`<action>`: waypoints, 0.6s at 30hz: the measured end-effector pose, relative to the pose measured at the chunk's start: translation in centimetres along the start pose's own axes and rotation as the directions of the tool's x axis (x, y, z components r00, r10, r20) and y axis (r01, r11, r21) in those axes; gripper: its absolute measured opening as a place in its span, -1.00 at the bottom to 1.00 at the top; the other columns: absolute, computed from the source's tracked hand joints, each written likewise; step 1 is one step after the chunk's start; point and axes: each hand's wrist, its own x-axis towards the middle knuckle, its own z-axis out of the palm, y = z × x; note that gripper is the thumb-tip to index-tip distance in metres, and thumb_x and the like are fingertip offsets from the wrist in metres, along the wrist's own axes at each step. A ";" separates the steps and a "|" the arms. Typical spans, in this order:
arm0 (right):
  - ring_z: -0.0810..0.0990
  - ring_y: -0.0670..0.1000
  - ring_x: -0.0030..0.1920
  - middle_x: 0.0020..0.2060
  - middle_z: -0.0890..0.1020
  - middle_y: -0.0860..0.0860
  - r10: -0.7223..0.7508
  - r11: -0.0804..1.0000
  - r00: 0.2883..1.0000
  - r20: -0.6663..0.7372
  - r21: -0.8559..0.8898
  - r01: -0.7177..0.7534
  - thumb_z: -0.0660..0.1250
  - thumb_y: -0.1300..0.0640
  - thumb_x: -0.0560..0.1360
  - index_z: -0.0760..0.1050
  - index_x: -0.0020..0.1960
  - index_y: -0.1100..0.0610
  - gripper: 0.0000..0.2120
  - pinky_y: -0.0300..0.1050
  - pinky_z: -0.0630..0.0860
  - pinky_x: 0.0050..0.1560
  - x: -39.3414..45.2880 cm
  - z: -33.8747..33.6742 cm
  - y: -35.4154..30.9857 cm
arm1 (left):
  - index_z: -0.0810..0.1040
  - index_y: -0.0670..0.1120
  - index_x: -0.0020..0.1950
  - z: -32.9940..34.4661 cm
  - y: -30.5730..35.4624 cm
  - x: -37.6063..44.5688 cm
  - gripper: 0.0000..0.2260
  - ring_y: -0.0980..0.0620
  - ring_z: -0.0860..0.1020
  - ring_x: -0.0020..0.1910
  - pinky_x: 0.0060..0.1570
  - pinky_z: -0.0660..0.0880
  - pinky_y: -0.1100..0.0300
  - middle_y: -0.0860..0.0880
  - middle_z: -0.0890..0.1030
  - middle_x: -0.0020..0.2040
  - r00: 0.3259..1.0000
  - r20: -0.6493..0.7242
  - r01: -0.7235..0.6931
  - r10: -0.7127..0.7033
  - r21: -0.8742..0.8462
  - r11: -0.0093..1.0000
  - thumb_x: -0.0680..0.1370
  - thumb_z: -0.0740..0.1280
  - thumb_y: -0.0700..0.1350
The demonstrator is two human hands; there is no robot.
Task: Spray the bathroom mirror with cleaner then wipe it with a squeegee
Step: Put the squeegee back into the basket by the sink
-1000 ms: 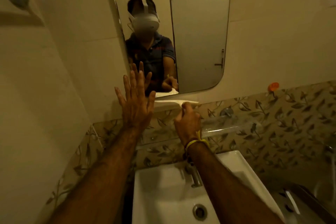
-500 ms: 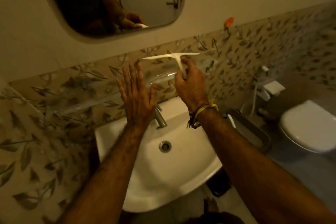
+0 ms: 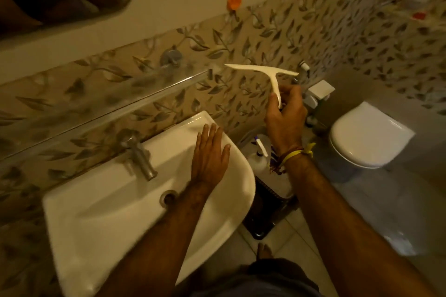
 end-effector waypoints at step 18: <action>0.60 0.27 0.06 0.02 0.65 0.22 0.647 0.679 0.709 0.282 -0.635 -0.367 0.32 0.16 0.49 0.56 0.07 0.18 -0.82 -0.04 0.49 -0.05 9.8 0.9 26.8 | -0.19 -0.14 0.65 15.4 3.1 6.4 -0.10 -0.27 -0.14 0.63 0.50 0.25 -0.27 -0.15 -0.14 0.67 0.691 0.029 0.719 -0.723 0.079 0.690 0.57 0.36 0.07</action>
